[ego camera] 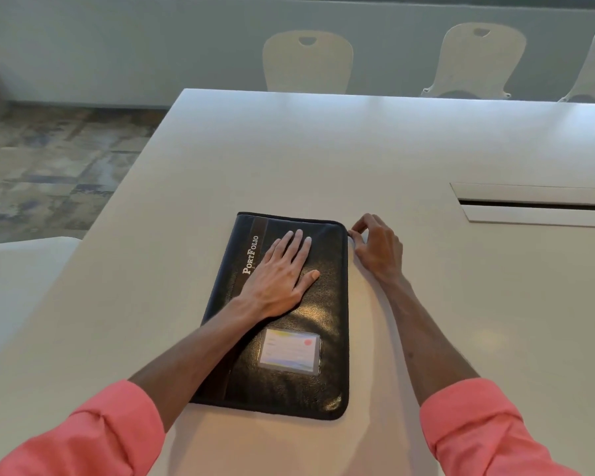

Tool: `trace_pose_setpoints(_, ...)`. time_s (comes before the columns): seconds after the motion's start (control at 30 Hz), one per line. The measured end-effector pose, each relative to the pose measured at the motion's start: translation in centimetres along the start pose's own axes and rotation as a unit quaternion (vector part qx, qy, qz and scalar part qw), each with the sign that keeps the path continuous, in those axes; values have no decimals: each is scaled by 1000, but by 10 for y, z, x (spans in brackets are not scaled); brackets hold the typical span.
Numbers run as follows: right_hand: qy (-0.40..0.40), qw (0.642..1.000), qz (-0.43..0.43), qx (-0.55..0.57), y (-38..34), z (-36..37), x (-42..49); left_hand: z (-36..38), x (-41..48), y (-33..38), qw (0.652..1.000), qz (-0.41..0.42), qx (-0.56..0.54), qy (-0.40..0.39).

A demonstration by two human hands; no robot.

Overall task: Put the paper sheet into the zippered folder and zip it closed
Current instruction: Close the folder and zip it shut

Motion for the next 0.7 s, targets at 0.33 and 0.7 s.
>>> trace_pose_setpoints(0.33, -104, 989, -108, 22, -31, -3, 35, 0, -7, 0, 1000, 17, -5, -12)
trace_pose_setpoints(0.7, -158, 975, -151, -29, -33, 5, 39, -24, 12, -19, 990, -43, -88, 97)
Point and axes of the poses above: each hand's wrist, its own x-axis towards the middle knuckle, its own z-axis out of the palm, y = z × x, the point moved 7 cm from there along x, towards the middle knuckle, and after that the axes turned 1 degree about -z, right-handed, at the moved point
